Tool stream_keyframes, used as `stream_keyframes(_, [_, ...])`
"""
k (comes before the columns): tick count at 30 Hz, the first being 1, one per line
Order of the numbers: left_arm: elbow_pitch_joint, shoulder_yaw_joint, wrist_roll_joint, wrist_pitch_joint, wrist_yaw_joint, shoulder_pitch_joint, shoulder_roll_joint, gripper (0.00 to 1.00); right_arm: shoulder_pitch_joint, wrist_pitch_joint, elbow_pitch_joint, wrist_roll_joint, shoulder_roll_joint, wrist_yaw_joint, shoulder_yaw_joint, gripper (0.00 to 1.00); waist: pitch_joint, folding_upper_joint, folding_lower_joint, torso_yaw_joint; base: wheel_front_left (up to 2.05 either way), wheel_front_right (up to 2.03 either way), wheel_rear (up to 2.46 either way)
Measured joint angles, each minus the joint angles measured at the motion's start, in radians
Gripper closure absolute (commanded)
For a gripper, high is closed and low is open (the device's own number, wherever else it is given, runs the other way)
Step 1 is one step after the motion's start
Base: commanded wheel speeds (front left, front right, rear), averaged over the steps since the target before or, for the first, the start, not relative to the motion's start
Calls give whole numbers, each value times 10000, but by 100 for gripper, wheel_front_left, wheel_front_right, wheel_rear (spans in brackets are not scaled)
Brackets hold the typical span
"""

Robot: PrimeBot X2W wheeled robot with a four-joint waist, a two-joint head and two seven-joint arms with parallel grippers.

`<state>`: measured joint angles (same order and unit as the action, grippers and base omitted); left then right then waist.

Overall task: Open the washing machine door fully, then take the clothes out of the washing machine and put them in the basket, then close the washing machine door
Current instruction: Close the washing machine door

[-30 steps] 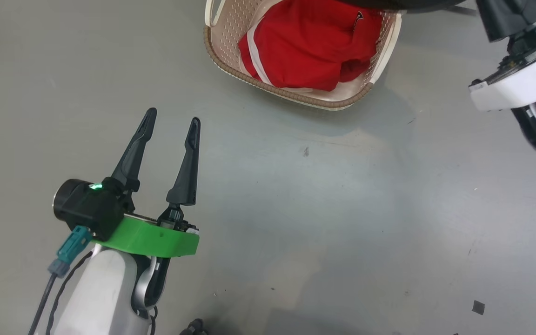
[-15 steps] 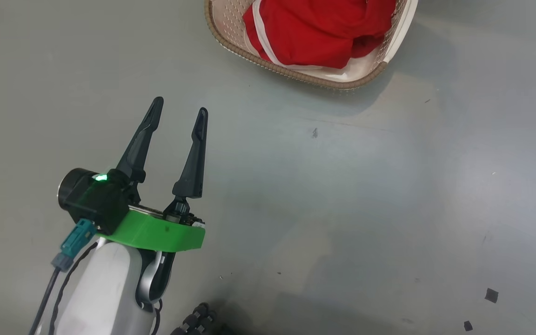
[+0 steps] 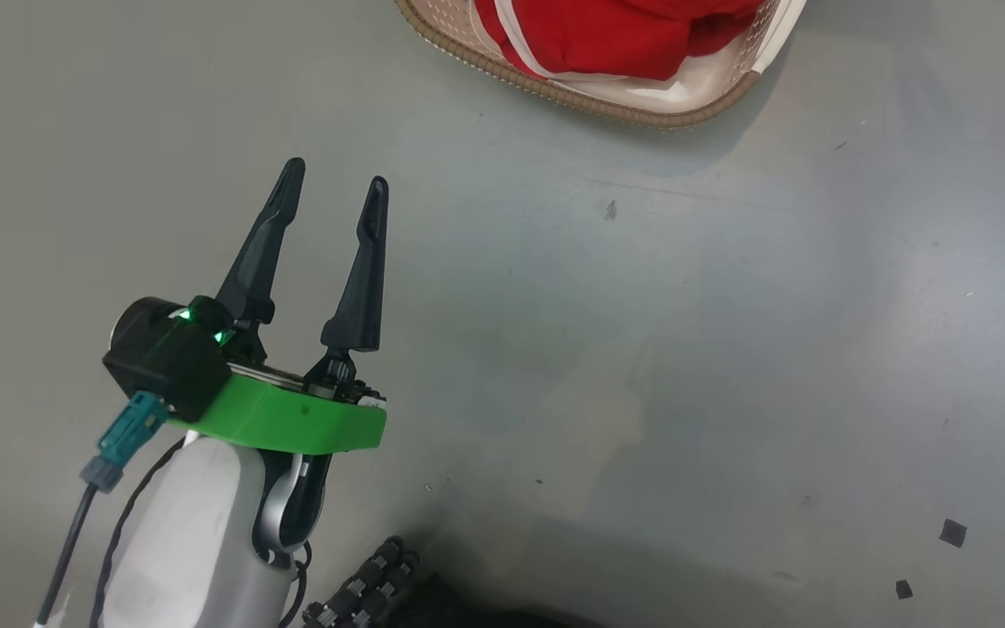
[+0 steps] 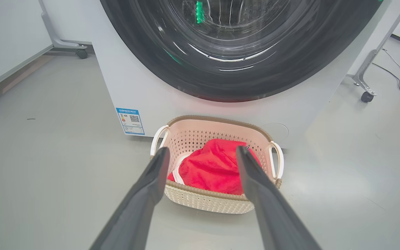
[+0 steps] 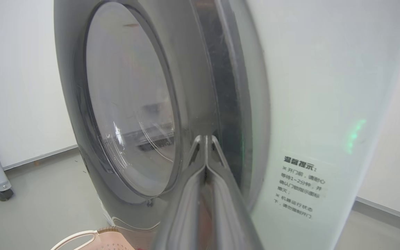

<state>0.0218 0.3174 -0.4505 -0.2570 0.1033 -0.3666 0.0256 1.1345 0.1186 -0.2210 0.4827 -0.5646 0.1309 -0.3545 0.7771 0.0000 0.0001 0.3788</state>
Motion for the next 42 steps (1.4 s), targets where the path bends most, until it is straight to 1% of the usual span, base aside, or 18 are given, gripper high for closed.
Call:
stream_keyframes(4, [-17,4,-92,0,-13,-22,-8,0,251,-44,-86,21,-123,8,-123,100,181,0,0,87,0,0,0])
stream_keyframes(9, [-40,12,-219,-2,-52,-41,-19,0,656,-88,-345,42,-86,17,-13,100,360,0,0,173,0,0,0])
stream_keyframes(11, [-33,79,-234,-2,-58,-73,-19,0,677,-77,-458,44,-82,84,-29,100,395,0,0,199,0,0,0])
stream_keyframes(21, [38,174,-247,-2,-69,-235,-21,0,821,73,-997,54,65,178,-117,100,403,0,0,216,0,0,0])
stream_keyframes(27, [201,138,-247,-2,-71,-306,-23,0,689,453,-1521,86,180,148,-307,100,163,0,0,175,0,0,0])
stream_keyframes(31, [408,56,-230,-2,-69,-339,-25,0,209,844,-1810,81,215,-2,-736,100,-166,0,0,90,0,0,0])
stream_keyframes(37, [713,-56,-67,-4,-69,-354,-27,0,-523,1062,-2176,-50,253,0,-1292,100,-701,0,0,-104,0,0,0])
stream_keyframes(42, [999,-86,50,-4,-58,-354,-27,0,-874,1162,-2311,-48,341,0,-1417,100,-1104,0,-1,-295,0,0,0])
